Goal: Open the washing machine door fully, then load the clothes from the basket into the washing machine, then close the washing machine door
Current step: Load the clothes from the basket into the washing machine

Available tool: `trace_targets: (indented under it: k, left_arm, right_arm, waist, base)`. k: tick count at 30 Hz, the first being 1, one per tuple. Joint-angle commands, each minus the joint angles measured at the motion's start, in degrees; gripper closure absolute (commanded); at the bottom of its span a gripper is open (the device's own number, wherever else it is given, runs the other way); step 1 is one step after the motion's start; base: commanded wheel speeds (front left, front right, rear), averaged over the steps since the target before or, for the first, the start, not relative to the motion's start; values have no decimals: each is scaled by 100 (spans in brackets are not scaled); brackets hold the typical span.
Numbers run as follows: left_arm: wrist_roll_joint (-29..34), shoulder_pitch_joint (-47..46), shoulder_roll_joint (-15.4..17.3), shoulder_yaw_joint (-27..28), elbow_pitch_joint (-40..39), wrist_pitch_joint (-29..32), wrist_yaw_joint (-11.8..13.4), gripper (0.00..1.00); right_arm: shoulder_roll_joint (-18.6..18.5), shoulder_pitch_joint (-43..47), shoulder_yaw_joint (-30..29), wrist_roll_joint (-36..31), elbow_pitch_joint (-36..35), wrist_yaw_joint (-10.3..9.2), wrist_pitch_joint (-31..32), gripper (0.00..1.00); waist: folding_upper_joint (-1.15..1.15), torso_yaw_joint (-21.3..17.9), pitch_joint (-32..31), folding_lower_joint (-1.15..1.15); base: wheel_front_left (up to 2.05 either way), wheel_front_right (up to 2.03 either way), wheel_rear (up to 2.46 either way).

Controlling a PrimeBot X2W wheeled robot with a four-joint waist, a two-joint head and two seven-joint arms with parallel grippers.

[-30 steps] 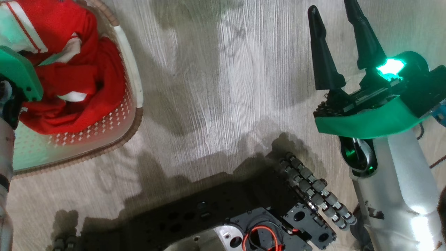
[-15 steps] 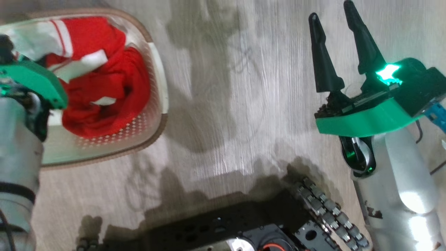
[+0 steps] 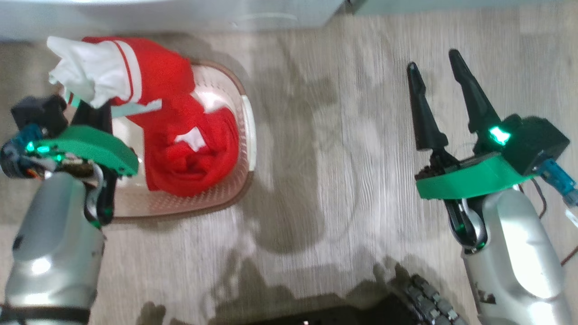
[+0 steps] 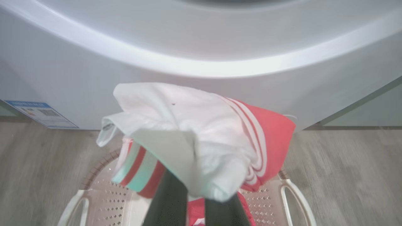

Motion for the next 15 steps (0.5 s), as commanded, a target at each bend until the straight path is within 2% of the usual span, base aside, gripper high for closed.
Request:
trace_targets:
  k: [1,9,15]
  left_arm:
    - [97,253,132,252,-479,-72,69,100]
    - [313,1159,11,418,-1979,-73,283,100]
    - [458,1728,48,391,-2679,-62,453,100]
  right_arm:
    - [31,243,43,-38,-116,0,-36,0]
    - [31,494,-159,-96,-51,0,51,0]
    - [31,680,-204,-135,-8,0,183,0]
  waist:
    - [-1,214,-424,1]
    - [-1,393,-1225,1]
    - [-1,450,-1776,1]
  base:
    - [0,0,0]
    - [0,0,0]
    - [0,0,0]
